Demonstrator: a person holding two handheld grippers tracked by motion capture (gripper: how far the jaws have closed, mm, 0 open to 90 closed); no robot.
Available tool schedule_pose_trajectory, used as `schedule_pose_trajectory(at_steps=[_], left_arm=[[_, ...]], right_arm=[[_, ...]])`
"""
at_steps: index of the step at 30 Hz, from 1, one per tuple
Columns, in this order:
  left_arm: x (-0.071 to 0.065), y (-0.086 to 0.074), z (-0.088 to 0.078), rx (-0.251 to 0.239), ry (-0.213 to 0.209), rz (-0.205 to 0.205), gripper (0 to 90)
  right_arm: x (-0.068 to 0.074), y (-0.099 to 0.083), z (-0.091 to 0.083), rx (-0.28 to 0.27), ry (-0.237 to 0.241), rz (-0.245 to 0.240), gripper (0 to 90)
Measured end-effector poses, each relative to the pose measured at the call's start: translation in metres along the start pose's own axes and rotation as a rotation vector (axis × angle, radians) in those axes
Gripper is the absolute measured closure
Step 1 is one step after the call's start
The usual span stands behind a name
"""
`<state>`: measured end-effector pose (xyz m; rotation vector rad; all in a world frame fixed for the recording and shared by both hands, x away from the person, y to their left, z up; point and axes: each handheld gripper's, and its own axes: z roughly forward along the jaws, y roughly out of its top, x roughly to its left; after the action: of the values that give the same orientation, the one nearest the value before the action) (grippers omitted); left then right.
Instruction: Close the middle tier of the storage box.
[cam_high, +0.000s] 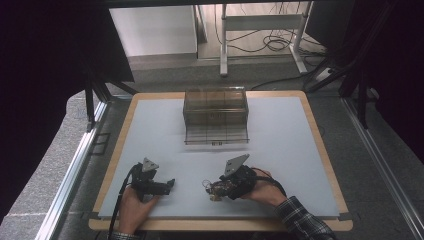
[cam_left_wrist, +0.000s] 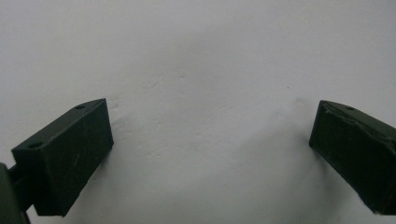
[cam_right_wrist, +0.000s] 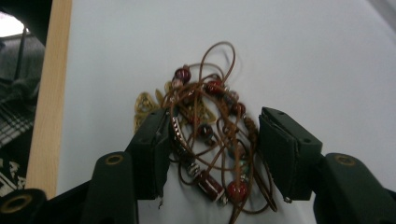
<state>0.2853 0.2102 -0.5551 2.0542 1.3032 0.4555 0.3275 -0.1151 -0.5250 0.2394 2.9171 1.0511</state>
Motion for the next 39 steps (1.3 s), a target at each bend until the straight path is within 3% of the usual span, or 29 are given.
schedule_pose_trajectory(at_steps=[6,11,22,24,25,27,31,39], left_arm=[[0.000,0.000,0.000,0.000,0.000,0.000,0.0],[0.000,0.000,0.000,0.000,0.000,0.000,0.0],[0.000,0.000,0.000,0.000,0.000,0.000,0.0],[0.000,0.000,0.000,0.000,0.000,0.000,0.0],[0.000,0.000,0.000,0.000,0.000,0.000,0.0],[0.000,0.000,0.000,0.000,0.000,0.000,0.0],[0.000,0.000,0.000,0.000,0.000,0.000,0.0],[0.000,0.000,0.000,0.000,0.000,0.000,0.0]], right_arm=[[0.001,-0.001,-0.001,0.014,-0.024,-0.034,56.0],[0.003,0.000,-0.004,0.032,-0.024,-0.071,72.7],[0.003,0.003,-0.005,0.046,-0.023,-0.049,75.8],[0.003,0.004,-0.007,0.022,-0.024,-0.046,82.5],[0.002,0.005,-0.010,-0.001,-0.027,-0.032,82.5],[0.001,0.006,-0.012,0.016,-0.051,-0.038,82.6],[0.001,0.004,-0.009,0.033,-0.053,-0.040,82.6],[0.003,0.009,-0.016,-0.001,-0.069,-0.048,82.6]])
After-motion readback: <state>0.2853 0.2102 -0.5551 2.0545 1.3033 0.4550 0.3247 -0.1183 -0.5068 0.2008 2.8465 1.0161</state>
